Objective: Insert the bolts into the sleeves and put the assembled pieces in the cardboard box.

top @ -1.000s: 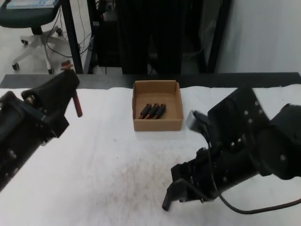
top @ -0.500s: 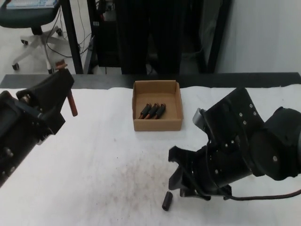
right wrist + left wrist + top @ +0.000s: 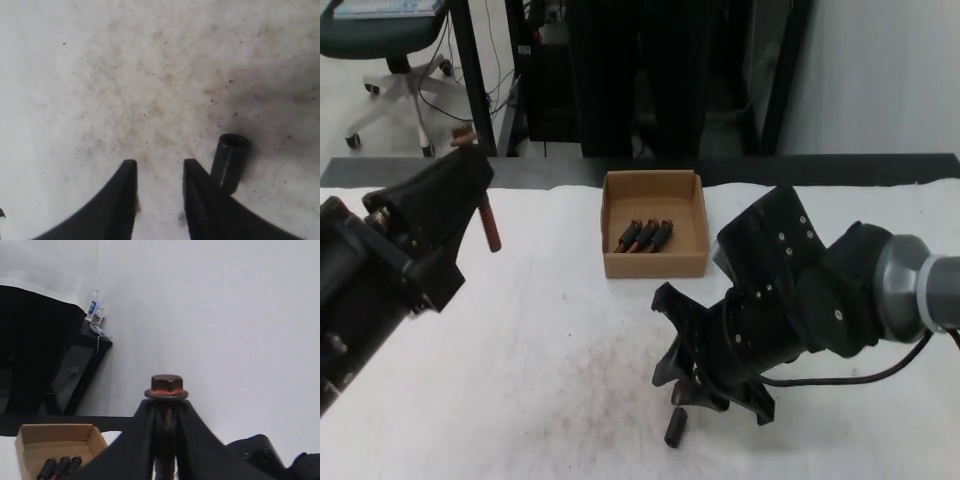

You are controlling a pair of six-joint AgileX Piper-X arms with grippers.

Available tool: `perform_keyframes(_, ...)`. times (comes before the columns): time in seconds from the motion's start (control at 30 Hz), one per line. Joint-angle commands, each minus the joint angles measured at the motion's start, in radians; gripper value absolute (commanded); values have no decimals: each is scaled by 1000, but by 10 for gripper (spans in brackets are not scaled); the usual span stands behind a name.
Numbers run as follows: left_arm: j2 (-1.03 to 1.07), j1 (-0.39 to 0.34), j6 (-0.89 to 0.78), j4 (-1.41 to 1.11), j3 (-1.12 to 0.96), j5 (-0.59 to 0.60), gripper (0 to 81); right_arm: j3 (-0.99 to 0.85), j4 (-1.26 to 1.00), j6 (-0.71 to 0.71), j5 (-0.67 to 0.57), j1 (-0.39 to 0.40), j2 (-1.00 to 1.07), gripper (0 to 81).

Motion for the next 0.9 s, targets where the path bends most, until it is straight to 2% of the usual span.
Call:
perform_keyframes(0.0,-28,-45,8,-6,0,-12,4,-25,128,4,8,1,-1,300)
perform_keyframes(0.17,-35,-90,13,-6,0,-53,4,-25,304,-8,22,5,2,300)
perform_keyframes(0.37,-38,-124,52,-6,0,-61,4,-25,219,22,22,5,0,300)
perform_keyframes(0.73,-38,-124,52,2,0,-61,4,-25,176,44,106,5,0,300)
perform_keyframes(0.87,-38,-124,52,2,0,-61,4,-25,157,44,114,5,2,245)
